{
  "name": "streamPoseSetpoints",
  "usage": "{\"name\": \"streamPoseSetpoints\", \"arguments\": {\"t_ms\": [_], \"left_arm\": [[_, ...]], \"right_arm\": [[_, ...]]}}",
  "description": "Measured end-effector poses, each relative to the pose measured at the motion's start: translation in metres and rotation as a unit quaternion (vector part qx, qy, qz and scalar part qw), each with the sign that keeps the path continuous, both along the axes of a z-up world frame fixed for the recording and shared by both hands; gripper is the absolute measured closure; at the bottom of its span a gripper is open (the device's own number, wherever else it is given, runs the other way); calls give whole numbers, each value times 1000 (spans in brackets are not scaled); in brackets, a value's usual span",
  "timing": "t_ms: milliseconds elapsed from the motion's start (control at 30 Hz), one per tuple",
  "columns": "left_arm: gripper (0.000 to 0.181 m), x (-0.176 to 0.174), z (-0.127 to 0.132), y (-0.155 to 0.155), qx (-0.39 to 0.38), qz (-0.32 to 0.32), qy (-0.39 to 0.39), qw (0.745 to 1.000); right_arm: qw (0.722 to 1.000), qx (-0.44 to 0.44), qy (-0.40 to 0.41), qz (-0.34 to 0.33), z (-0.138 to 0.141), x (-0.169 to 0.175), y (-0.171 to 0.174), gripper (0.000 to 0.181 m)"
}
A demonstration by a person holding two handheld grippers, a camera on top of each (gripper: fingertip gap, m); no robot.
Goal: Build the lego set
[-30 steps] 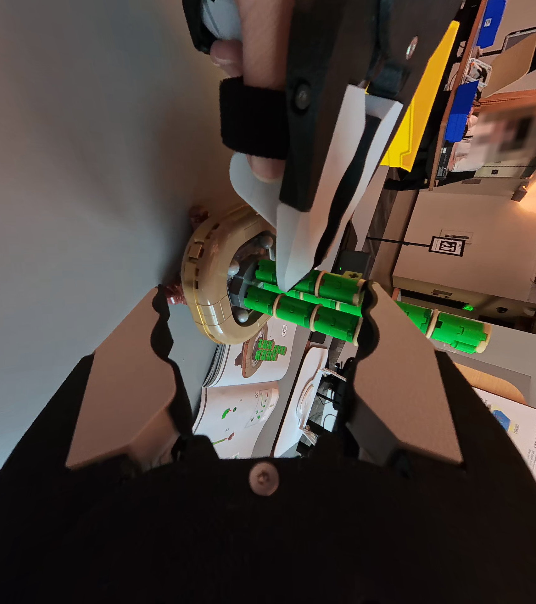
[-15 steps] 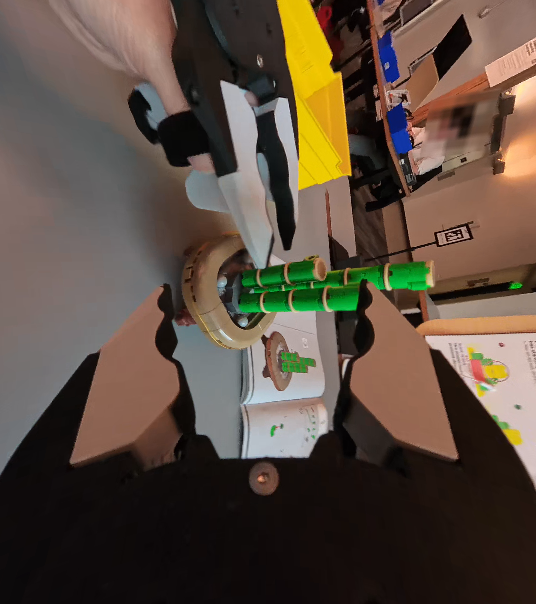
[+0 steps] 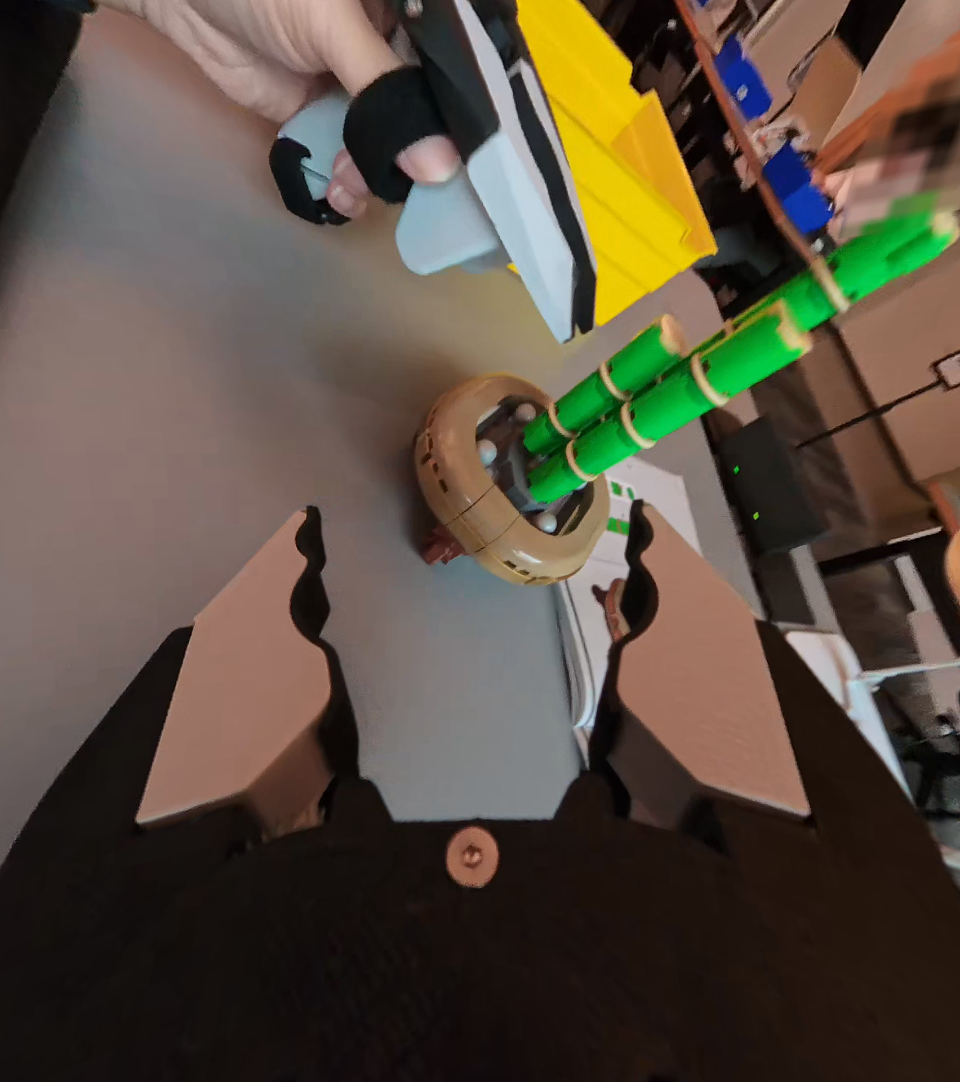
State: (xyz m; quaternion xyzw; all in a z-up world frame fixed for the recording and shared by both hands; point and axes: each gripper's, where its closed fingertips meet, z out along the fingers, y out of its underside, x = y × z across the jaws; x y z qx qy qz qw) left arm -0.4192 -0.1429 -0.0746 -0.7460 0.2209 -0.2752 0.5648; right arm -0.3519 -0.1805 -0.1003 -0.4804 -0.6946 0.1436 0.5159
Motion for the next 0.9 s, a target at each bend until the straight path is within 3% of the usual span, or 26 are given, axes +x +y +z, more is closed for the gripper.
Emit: {"name": "streamPoseSetpoints", "arguments": {"t_ms": [300,467,700,900], "left_arm": [[141,-3,-5,5,-21,-9,-28,999],[154,-20,-17,27,-29,52,-4,998],[160,-17,-32,41,-70,41,-10,997],[168,1,-37,27,-113,-14,-29,993]], "right_arm": [[984,-148,20,-95,-18,-4,22,73],[957,-240,57,-155,-17,-11,30,73],[949,-238,41,-204,-24,-19,36,92],[954,-241,9,-176,-25,-17,37,95]]}}
